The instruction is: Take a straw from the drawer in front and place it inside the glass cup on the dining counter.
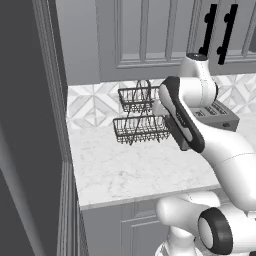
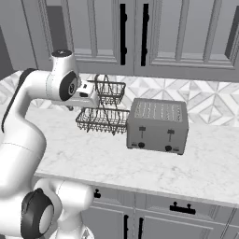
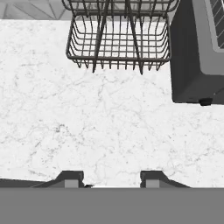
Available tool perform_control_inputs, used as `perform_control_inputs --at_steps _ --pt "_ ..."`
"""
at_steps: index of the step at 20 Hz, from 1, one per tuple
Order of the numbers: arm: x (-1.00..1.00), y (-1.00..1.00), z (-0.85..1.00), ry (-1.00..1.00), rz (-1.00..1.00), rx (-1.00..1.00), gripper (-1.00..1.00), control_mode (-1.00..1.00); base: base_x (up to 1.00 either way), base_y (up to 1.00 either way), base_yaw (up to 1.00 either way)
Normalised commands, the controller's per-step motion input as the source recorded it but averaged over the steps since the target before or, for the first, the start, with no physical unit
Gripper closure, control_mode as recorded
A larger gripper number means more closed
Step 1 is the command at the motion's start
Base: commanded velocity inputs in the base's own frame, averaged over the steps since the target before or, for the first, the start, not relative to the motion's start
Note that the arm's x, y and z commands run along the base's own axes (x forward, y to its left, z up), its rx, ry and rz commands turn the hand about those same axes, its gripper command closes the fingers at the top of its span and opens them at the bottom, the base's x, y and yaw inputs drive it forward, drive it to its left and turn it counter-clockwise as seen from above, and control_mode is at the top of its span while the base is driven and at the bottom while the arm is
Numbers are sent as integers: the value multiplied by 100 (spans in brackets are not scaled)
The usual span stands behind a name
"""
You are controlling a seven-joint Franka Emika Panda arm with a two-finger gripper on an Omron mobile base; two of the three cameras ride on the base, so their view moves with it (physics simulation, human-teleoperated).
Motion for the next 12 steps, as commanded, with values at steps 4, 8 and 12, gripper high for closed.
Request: perform_control_inputs --at_steps 4,8,12 --pt "0 0 0 0 0 0 -100 100 -2 0 0" --pt "0 0 0 0 0 0 -100 100 -61 0 -2" --pt "0 0 0 0 0 0 -100 100 -61 -18 -1"
